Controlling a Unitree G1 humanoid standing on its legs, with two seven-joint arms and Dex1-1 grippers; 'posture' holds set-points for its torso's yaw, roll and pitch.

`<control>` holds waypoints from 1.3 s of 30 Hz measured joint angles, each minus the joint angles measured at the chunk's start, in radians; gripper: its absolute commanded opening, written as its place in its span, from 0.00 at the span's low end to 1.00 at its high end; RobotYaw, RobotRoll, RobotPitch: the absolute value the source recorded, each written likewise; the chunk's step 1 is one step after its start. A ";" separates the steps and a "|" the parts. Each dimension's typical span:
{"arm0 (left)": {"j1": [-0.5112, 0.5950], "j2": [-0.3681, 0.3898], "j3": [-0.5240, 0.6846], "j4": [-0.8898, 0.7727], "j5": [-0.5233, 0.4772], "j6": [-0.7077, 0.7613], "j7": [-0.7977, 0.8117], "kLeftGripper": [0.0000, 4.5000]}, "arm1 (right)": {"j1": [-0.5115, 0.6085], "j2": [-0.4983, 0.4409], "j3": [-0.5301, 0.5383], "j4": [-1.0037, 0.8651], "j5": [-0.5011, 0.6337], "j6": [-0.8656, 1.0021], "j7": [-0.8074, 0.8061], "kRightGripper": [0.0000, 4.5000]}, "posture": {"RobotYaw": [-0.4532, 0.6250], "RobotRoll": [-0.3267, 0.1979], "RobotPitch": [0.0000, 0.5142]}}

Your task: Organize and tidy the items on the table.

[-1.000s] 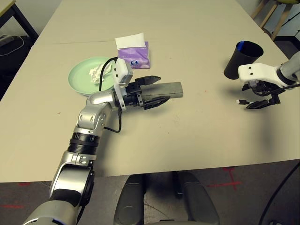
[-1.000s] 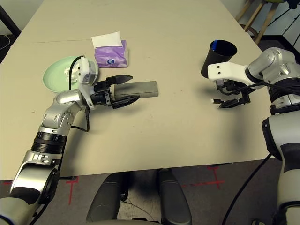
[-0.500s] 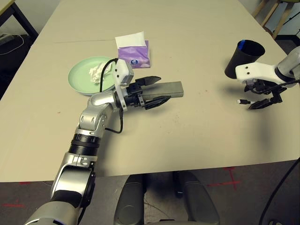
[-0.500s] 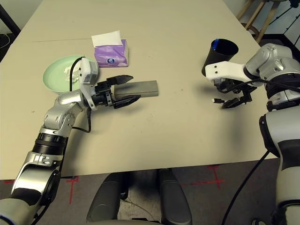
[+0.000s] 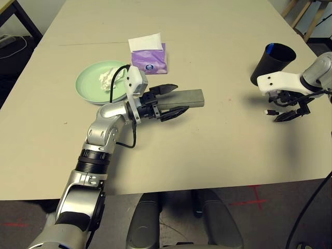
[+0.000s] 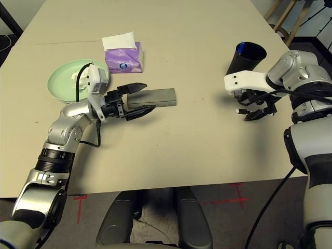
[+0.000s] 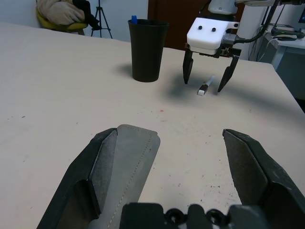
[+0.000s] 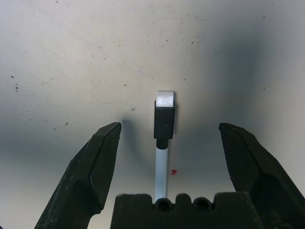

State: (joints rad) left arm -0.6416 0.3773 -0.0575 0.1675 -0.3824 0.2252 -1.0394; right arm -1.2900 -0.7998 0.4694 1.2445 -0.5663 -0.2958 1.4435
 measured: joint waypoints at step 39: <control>-0.059 0.011 -0.001 0.049 -0.001 -0.022 -0.059 1.00 | -0.001 -0.016 -0.137 -0.220 0.543 0.413 0.166 0.09 | 0.52 0.62 0.30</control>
State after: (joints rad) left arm -0.7003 0.3887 -0.0587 0.2170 -0.3834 0.2032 -1.0987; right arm -1.2912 -0.8156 0.3326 1.0245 -0.0232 0.1170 1.6090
